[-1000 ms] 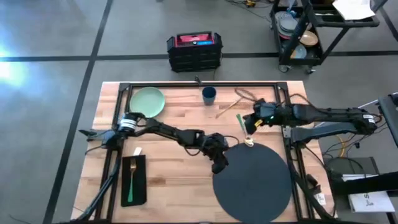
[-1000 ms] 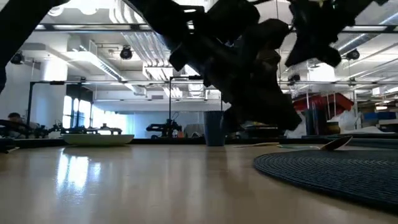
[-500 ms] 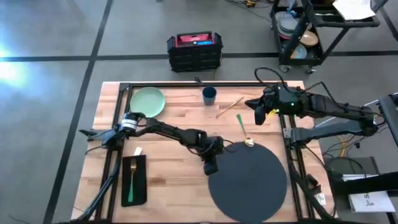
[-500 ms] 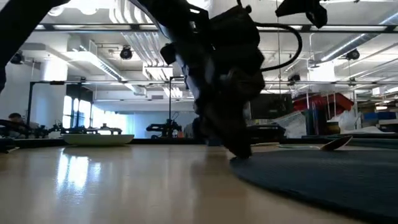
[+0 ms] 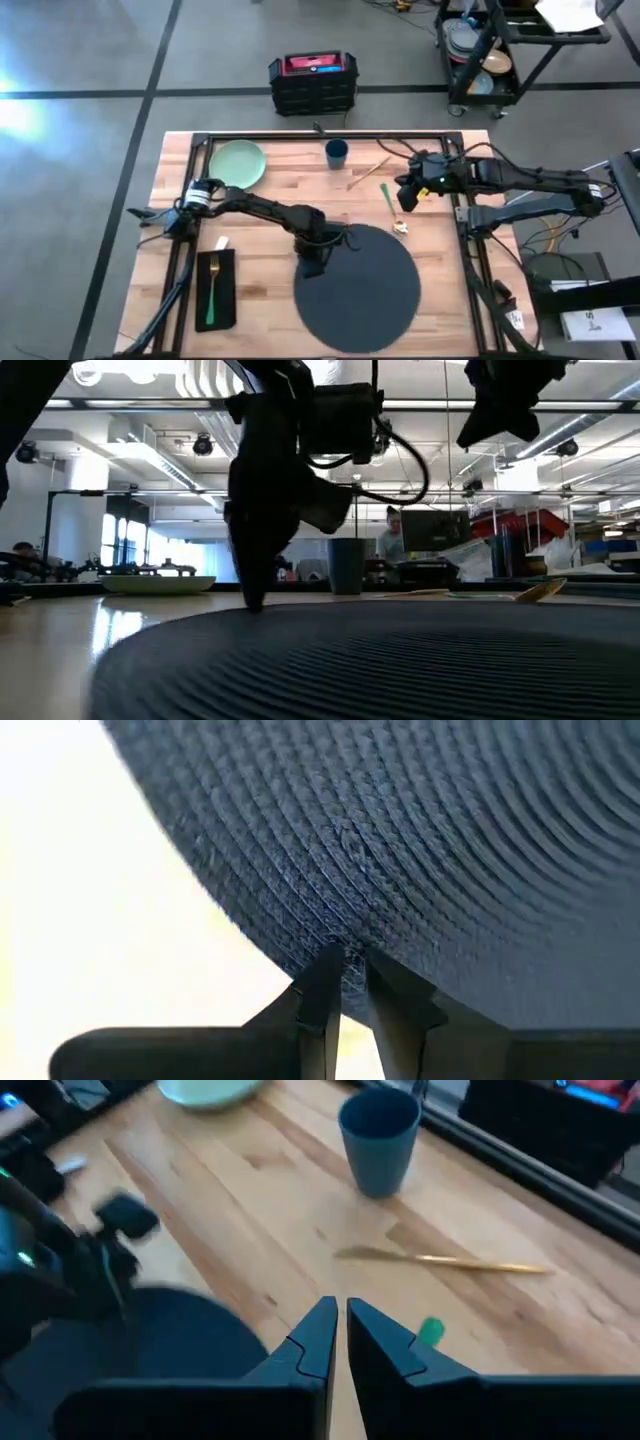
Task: Set table place
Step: Move the black placemat to the center of the table
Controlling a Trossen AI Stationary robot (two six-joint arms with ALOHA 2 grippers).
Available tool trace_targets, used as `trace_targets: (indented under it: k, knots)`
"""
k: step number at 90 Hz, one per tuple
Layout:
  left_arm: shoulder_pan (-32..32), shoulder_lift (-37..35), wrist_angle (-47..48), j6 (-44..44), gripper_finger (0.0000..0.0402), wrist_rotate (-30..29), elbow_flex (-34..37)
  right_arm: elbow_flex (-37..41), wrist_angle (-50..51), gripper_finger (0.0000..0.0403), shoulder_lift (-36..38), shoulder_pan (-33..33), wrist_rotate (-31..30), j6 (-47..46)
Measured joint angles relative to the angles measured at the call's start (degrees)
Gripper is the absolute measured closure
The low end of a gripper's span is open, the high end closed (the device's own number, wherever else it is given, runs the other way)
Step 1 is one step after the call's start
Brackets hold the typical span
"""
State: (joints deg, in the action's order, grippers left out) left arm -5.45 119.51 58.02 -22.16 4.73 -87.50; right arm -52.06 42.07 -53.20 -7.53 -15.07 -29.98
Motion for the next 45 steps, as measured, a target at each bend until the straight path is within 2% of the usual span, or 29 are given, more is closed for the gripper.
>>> trace_targets:
  k: [13, 45]
  knots:
    - [0.2, -1.2, 6.8, -0.8, 0.0365, -8.2, 0.1, 2.1, -0.1, 0.0389, -1.4, 0.0, 0.0, 0.0]
    - [0.4, -1.8, 8.6, -2.2, 0.0365, -8.4, 2.6, 3.2, -0.4, 0.0389, -3.6, 0.0, 0.0, 0.0]
